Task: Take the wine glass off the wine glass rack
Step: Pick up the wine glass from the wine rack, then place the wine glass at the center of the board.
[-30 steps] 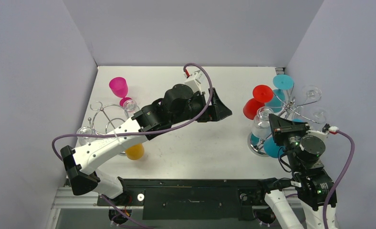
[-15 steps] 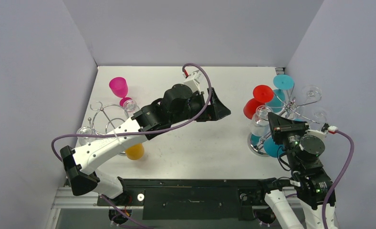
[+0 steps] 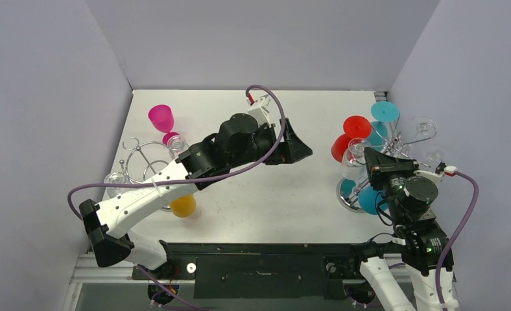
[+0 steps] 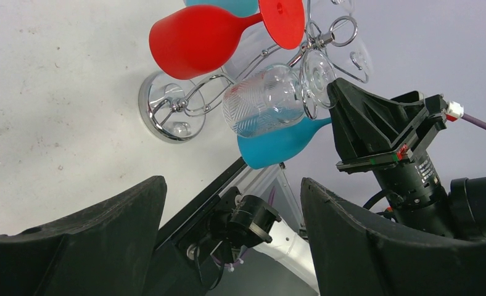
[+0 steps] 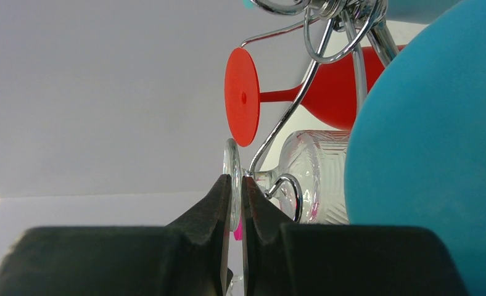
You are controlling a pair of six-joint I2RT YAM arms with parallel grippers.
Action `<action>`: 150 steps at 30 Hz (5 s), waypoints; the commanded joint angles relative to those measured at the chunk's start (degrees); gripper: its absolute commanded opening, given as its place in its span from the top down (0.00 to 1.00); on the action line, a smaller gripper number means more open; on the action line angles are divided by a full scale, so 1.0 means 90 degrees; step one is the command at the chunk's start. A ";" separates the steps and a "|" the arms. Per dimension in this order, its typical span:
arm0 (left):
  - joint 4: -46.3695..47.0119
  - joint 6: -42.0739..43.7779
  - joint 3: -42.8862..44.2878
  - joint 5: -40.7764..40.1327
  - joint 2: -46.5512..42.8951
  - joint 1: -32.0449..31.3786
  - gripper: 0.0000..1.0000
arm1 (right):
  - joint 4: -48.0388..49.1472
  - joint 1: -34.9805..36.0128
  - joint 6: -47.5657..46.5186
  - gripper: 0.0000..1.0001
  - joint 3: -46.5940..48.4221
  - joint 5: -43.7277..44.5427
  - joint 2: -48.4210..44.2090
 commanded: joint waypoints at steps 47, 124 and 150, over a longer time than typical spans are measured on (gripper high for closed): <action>0.0453 -0.0012 -0.0068 0.0284 -0.0139 0.0126 0.23 | -0.0310 -0.0042 -0.0309 1.00 0.0756 0.1168 -0.0290; 0.1968 -0.1218 -0.1416 0.0252 -0.0935 0.0099 0.13 | -0.0597 -0.0042 0.0751 1.00 0.1739 -0.1869 0.0635; 0.4034 -0.1978 -0.1878 0.0459 -0.1192 0.0230 0.07 | 0.2511 0.1946 0.2421 1.00 0.2055 -0.1189 0.1976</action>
